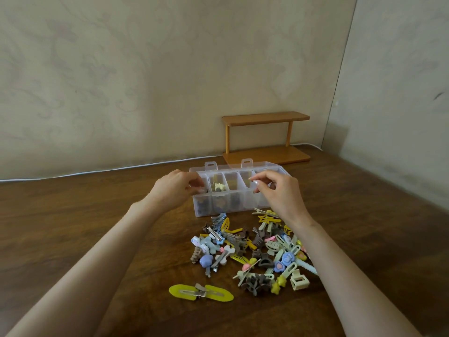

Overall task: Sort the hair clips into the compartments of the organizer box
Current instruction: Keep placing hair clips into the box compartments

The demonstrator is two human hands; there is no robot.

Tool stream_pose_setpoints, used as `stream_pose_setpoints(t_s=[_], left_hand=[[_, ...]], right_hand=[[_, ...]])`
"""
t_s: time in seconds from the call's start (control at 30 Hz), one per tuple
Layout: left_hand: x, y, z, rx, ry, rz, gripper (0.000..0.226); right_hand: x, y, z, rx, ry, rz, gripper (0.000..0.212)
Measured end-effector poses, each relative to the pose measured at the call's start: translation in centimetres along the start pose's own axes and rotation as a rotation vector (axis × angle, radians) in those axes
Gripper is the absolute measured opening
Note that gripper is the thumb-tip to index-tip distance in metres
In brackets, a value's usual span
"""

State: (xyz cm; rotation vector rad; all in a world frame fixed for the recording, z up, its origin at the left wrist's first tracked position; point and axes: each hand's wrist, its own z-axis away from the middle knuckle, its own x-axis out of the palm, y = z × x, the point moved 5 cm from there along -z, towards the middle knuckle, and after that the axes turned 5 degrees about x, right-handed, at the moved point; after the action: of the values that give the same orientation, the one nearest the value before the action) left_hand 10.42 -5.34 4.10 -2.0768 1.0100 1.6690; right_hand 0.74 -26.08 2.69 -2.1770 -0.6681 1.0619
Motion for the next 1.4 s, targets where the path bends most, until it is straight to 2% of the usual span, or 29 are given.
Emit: stream_pose_setpoints(t_s=[0.13,0.23,0.4,0.53,0.57,0.73,0.93,1.03,1.17,1.3,1.4], left_hand=[[-0.5,0.5,-2.0,0.03,-0.212,-0.034,0.015],[-0.1,0.7,-2.6,0.06,-0.254,-0.057,0.015],[-0.1,0.3,-2.6,0.041,-0.156,-0.054,0.017],[-2.2,0.9,-2.7,-0.009,0.213,0.075,0.016],[-2.2,1.3,-2.8,-0.007,0.26,0.1,0.015],[1.3,2.1,-3.0,0.022,0.133,0.035,0.011],[0.5,2.2,-2.6,0.075,0.206,-0.081,0.012],[0.4,2.3,-2.3,0.089,0.191,-0.122,0.027],[0.1,2.2,-2.1,0.115,0.216,-0.115,0.034],[0.9,2.2,-1.7,0.164,0.15,-0.138,0.035],[0.6,2.2,-1.5,0.156,0.232,-0.084,0.033]], right_hand=[[0.0,-0.2,0.0,-0.009,-0.002,0.009,0.015],[-0.1,-0.1,0.1,-0.004,0.007,0.001,0.015],[0.1,0.1,0.0,-0.004,-0.001,-0.002,0.015],[0.1,0.0,0.0,-0.011,-0.002,0.008,0.016],[0.1,0.0,0.0,-0.009,-0.002,0.007,0.016],[0.0,0.0,0.1,-0.007,0.0,0.006,0.015],[0.1,-0.1,0.1,-0.017,-0.005,0.016,0.015],[0.0,-0.1,0.1,-0.008,-0.003,0.018,0.015],[0.0,-0.1,0.1,-0.007,-0.004,0.019,0.015],[0.0,-0.2,0.1,-0.006,-0.005,0.013,0.015],[0.0,-0.2,0.1,-0.001,-0.01,0.01,0.015]])
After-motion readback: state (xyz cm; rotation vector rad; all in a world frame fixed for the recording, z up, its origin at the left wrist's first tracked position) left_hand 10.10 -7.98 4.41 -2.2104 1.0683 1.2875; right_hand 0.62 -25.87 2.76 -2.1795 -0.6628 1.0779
